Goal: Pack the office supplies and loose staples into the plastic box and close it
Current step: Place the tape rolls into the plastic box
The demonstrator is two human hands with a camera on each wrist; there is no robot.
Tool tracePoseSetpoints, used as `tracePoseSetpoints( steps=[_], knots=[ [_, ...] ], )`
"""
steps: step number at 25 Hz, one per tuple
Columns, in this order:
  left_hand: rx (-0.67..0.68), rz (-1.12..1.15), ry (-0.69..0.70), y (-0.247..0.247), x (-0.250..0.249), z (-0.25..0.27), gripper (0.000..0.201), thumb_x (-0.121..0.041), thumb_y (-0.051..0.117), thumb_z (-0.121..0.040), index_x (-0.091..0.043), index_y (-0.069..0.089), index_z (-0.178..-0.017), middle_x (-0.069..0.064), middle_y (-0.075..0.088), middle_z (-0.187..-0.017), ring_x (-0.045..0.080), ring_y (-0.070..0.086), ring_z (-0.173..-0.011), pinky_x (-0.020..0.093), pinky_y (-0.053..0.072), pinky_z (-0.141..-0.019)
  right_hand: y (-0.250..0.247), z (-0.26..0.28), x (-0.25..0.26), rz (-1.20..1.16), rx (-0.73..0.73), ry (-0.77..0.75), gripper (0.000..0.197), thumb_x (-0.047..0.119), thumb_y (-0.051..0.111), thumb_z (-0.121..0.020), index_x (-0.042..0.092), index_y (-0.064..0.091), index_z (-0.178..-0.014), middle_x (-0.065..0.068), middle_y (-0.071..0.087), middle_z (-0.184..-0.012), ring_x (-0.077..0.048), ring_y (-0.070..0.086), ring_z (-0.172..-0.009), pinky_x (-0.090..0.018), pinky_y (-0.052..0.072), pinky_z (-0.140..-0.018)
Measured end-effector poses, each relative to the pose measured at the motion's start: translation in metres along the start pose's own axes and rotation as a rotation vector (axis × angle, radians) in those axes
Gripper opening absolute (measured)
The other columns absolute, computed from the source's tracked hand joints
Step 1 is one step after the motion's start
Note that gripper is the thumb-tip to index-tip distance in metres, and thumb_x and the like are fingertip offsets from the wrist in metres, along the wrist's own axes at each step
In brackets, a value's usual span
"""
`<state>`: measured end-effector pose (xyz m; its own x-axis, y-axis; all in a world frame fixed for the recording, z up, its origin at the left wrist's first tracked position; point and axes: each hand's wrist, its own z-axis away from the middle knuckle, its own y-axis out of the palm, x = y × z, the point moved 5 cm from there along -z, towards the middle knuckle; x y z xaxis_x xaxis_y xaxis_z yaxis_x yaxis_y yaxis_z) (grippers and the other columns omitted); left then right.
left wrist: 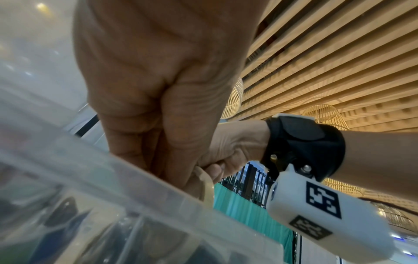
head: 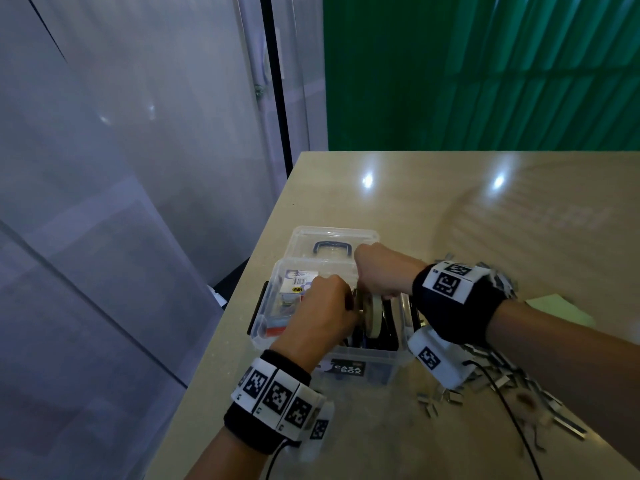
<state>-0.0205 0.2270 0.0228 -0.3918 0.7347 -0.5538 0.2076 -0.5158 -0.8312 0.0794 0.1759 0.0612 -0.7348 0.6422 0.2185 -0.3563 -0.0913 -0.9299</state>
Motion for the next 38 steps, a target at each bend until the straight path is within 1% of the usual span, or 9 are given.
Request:
tracePoseSetpoints(
  steps=[3, 8, 15, 18, 21, 26, 31, 34, 38],
  knots=[
    [0.029, 0.03, -0.019, -0.001, 0.008, 0.003, 0.015, -0.016, 0.066, -0.087, -0.006, 0.07, -0.078, 0.013, 0.07, -0.072, 0.026, 0.07, -0.063, 0.041, 0.062, -0.066, -0.003, -0.002, -0.006, -0.065, 0.043, -0.005, 0.025, 0.006, 0.059, -0.095, 0.01, 0.047, -0.074, -0.011, 0.058, -0.067, -0.023, 0.057, -0.048, -0.03, 0.051, -0.05],
    [0.067, -0.026, 0.005, 0.001, 0.007, 0.008, 0.02, -0.024, 0.07, -0.089, -0.005, 0.074, -0.086, 0.01, 0.071, -0.08, 0.014, 0.062, -0.063, 0.014, 0.04, -0.051, 0.001, 0.004, -0.023, -0.17, 0.157, 0.019, 0.019, 0.011, 0.063, -0.094, -0.005, 0.068, -0.102, -0.016, 0.062, -0.066, -0.02, 0.052, -0.048, -0.022, 0.041, -0.041],
    [0.073, -0.01, 0.007, 0.001, 0.007, 0.007, 0.018, -0.024, 0.073, -0.087, -0.006, 0.074, -0.093, 0.013, 0.07, -0.089, 0.022, 0.071, -0.071, 0.036, 0.061, -0.074, 0.008, 0.007, -0.03, -0.19, 0.136, -0.031, 0.024, 0.024, 0.063, -0.097, 0.001, 0.068, -0.1, -0.013, 0.069, -0.071, -0.021, 0.057, -0.05, -0.021, 0.043, -0.039],
    [0.061, -0.041, 0.001, -0.002, 0.012, 0.008, 0.02, -0.028, 0.074, -0.086, -0.009, 0.076, -0.095, 0.012, 0.07, -0.092, 0.02, 0.069, -0.074, 0.033, 0.06, -0.074, -0.004, 0.015, -0.035, -0.25, 0.228, -0.046, 0.034, 0.037, 0.069, -0.093, 0.003, 0.07, -0.098, -0.006, 0.063, -0.054, -0.016, 0.049, -0.039, -0.02, 0.04, -0.043],
    [0.095, -0.054, -0.005, 0.002, 0.008, 0.009, 0.022, -0.028, 0.071, -0.089, -0.006, 0.075, -0.094, 0.01, 0.071, -0.087, 0.018, 0.066, -0.073, 0.029, 0.056, -0.068, -0.005, 0.026, -0.033, -0.247, 0.316, -0.049, 0.016, 0.019, 0.07, -0.091, 0.006, 0.069, -0.101, -0.006, 0.063, -0.052, -0.015, 0.049, -0.039, -0.02, 0.041, -0.044],
    [0.129, -0.009, 0.033, 0.011, -0.005, 0.018, 0.036, -0.021, 0.06, -0.094, -0.012, 0.054, -0.06, 0.002, 0.052, -0.06, 0.022, 0.053, -0.055, 0.024, 0.035, -0.052, -0.058, 0.026, -0.036, -0.37, 0.028, -0.053, 0.009, 0.004, 0.064, -0.09, 0.0, 0.07, -0.096, -0.016, 0.064, -0.061, -0.019, 0.05, -0.044, -0.023, 0.04, -0.038],
    [0.156, -0.034, 0.044, 0.027, -0.015, 0.031, 0.028, -0.023, 0.048, -0.103, -0.003, 0.067, -0.098, 0.013, 0.064, -0.088, 0.021, 0.058, -0.076, 0.03, 0.051, -0.072, -0.055, 0.018, -0.014, -0.39, -0.067, -0.1, 0.008, 0.002, 0.063, -0.088, -0.003, 0.068, -0.092, -0.01, 0.063, -0.049, -0.014, 0.048, -0.033, -0.021, 0.04, -0.04],
    [0.178, 0.007, 0.054, 0.023, -0.016, 0.034, 0.031, -0.028, 0.049, -0.103, -0.008, 0.062, -0.084, 0.006, 0.056, -0.078, 0.018, 0.052, -0.067, 0.025, 0.04, -0.06, -0.028, 0.005, -0.002, -0.302, -0.067, -0.107, 0.008, 0.001, 0.063, -0.086, -0.005, 0.068, -0.087, -0.013, 0.065, -0.05, -0.016, 0.051, -0.032, -0.021, 0.044, -0.04],
    [0.271, 0.046, 0.062, 0.023, -0.011, 0.039, 0.039, -0.039, 0.049, -0.101, -0.007, 0.062, -0.084, 0.012, 0.062, -0.082, 0.023, 0.058, -0.07, 0.031, 0.042, -0.06, -0.007, -0.01, 0.006, -0.11, -0.092, -0.068, 0.015, 0.002, 0.067, -0.086, 0.004, 0.057, -0.075, -0.013, 0.06, -0.064, -0.021, 0.058, -0.038, -0.04, 0.061, -0.055]
  ],
)
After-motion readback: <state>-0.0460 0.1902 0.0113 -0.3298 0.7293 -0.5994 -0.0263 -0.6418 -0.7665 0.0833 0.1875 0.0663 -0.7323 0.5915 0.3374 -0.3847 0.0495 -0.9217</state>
